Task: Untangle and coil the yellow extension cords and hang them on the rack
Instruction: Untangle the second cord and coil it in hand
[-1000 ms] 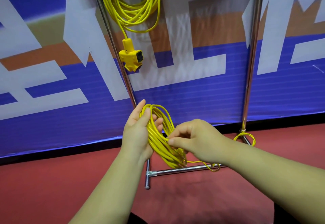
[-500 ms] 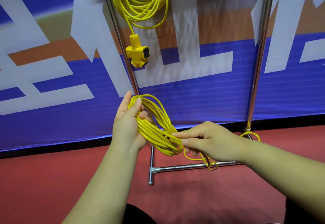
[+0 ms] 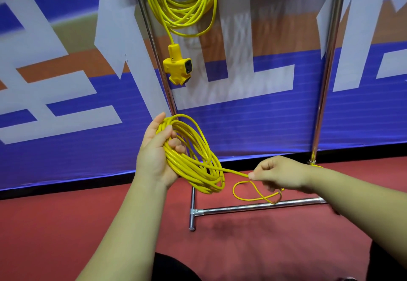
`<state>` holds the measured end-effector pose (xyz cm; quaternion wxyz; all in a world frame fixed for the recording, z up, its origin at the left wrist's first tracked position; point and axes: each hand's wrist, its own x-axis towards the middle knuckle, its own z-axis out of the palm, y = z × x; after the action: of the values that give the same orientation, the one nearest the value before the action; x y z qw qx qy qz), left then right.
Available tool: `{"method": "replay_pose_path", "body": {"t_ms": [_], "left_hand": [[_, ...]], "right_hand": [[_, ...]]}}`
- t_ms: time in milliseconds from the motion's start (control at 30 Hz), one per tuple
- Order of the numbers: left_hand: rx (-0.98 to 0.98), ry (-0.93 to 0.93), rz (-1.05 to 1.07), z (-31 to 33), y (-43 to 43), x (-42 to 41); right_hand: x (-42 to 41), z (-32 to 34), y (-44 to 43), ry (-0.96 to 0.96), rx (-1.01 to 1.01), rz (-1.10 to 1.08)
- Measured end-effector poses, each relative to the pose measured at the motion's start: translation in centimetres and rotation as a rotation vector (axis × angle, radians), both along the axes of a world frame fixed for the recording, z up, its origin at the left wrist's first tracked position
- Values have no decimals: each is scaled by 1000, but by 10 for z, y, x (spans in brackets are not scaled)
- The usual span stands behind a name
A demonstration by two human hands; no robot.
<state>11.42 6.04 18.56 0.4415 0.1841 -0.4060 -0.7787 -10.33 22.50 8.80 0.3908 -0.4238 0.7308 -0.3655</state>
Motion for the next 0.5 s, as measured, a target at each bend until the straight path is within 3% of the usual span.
{"method": "replay_pose_path", "body": {"t_ms": [167,267,367,500], "left_hand": [[-147,-155,-43,-6,9,-3],[-240,-248,-62,-12,16,-8],[-312,-340,-71,-20,24,-15],[-387,-421,-110,-29,35,-24]], "right_hand": [[7,16,-16,85,-127,-279],[14,38,-21,-23,-294,-371],[28,67,-15,-169,-422,-329],[37,91,-6,-120,-528,-174]]}}
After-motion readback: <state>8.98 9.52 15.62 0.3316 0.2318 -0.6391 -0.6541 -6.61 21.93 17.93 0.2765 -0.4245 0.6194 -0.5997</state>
